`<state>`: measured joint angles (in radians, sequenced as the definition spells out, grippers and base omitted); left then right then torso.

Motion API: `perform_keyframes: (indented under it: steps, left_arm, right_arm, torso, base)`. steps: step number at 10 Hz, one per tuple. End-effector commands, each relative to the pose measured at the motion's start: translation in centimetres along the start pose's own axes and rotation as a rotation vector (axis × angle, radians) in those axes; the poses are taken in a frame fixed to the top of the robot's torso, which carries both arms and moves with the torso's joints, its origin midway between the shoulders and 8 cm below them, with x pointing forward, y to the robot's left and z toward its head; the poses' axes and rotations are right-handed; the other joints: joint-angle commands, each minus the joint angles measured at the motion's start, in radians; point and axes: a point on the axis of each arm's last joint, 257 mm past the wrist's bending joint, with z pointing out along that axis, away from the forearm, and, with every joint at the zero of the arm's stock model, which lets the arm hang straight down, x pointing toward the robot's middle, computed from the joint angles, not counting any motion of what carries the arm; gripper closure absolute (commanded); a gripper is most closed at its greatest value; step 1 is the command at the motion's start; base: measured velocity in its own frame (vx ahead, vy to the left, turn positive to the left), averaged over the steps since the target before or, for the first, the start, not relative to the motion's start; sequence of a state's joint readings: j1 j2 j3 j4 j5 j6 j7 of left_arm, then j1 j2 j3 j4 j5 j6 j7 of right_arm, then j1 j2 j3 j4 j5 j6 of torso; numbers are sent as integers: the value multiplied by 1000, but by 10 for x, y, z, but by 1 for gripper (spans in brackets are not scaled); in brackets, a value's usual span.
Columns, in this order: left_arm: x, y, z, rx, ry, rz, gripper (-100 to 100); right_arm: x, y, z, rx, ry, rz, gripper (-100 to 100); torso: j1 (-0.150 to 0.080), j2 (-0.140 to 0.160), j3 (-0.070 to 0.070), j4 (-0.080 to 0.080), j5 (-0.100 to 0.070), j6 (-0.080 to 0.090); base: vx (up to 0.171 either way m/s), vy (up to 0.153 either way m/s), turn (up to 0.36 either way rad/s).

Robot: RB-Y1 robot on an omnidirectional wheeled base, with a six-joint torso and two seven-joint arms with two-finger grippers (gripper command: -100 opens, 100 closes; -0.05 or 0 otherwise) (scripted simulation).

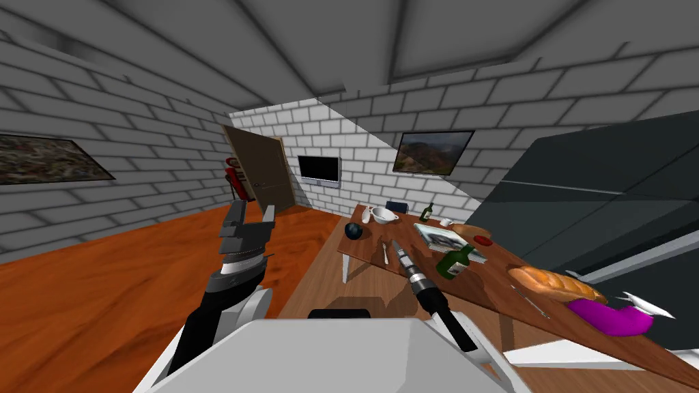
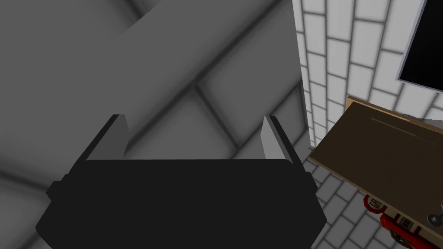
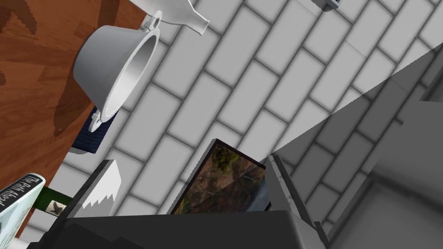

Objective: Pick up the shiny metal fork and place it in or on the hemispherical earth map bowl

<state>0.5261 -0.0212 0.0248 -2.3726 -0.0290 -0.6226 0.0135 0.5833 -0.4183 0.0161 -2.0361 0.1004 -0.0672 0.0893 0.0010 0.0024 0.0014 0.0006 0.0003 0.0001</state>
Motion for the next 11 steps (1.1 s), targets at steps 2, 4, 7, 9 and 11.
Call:
perform_keyframes:
  steps: [2,4,7,9,11]
  left_arm:
    - [0,0,0,0,0,0,0]
    - [0,0,0,0,0,0,0]
    - [0,0,0,0,0,0,0]
    - [0,0,0,0,0,0,0]
    - [0,0,0,0,0,0,0]
  right_arm:
    - [12,-51,-14,134,70,-72,-100]
    - [17,-75,-21,198,101,-103,-100]
    - [25,-117,-37,310,162,-165,-100]
    - [28,-140,-47,372,192,-197,-100]
    - [30,-180,-68,480,249,-265,-100]
  torso:
    - [1,0,0,0,0,0]
    - [0,-1,0,0,0,1]
    - [-2,-1,-1,0,0,0]
    - [-2,-2,-1,-1,0,0]
    - [-3,-2,-1,0,0,1]
  base:
    - [-9,59,387]
    - [2,35,149]
    - [11,18,234]
    - [29,8,244]
    - [31,5,281]
